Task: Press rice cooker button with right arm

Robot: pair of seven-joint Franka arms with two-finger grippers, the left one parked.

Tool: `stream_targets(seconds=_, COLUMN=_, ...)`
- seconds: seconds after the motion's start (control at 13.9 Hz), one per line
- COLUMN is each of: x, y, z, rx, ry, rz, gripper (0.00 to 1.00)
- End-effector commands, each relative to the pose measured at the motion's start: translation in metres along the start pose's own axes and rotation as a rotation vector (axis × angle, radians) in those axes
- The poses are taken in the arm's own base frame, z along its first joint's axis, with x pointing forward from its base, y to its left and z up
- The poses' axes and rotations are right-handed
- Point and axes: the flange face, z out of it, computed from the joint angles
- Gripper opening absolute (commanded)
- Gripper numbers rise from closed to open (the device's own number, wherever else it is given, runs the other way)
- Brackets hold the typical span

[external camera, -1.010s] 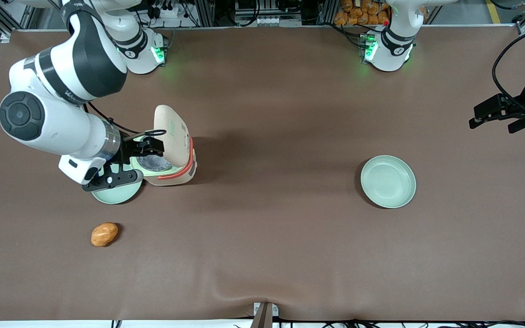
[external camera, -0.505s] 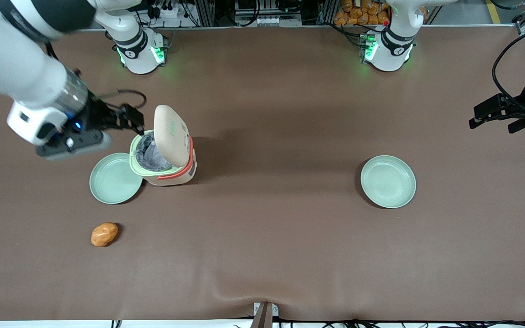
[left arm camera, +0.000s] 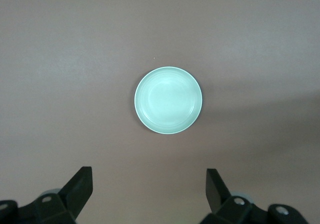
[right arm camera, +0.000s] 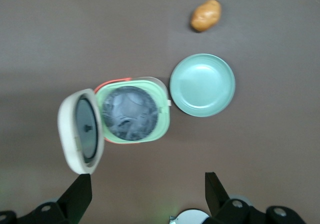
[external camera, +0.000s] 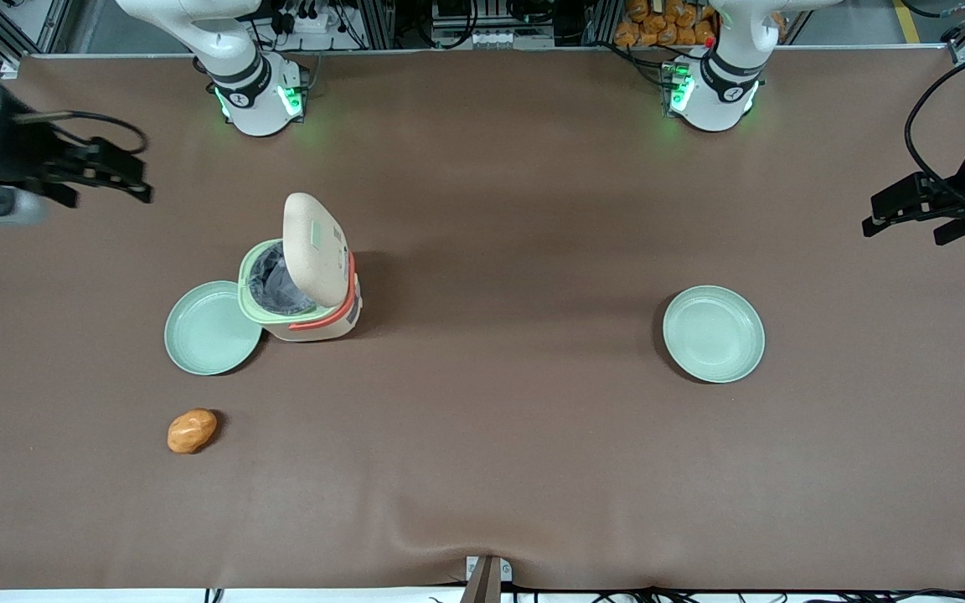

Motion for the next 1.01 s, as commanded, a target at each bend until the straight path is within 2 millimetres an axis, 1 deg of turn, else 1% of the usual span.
stream_targets(seconds=0.0, x=-0.005, y=0.033, z=-0.005, rx=-0.013, ry=-0.013, rz=0.058, gripper=1.00)
stream_targets(seconds=0.14, x=-0.007, y=0.049, z=-0.009, rx=-0.064, ry=-0.005, rz=0.033, gripper=1.00)
stream_targets(seconds=0.22, x=-0.009, y=0.052, z=-0.013, rx=-0.090, ry=0.002, rz=0.001, gripper=1.00)
stream_targets(seconds=0.58, x=-0.009, y=0.051, z=-0.012, rx=-0.074, ry=-0.004, rz=-0.002, gripper=1.00)
stream_targets(seconds=0.72, x=-0.011, y=0.058, z=-0.012, rx=-0.072, ry=-0.015, rz=0.005, gripper=1.00)
stream_targets(seconds=0.94, x=-0.013, y=0.057, z=-0.012, rx=-0.068, ry=-0.024, rz=0.006, gripper=1.00)
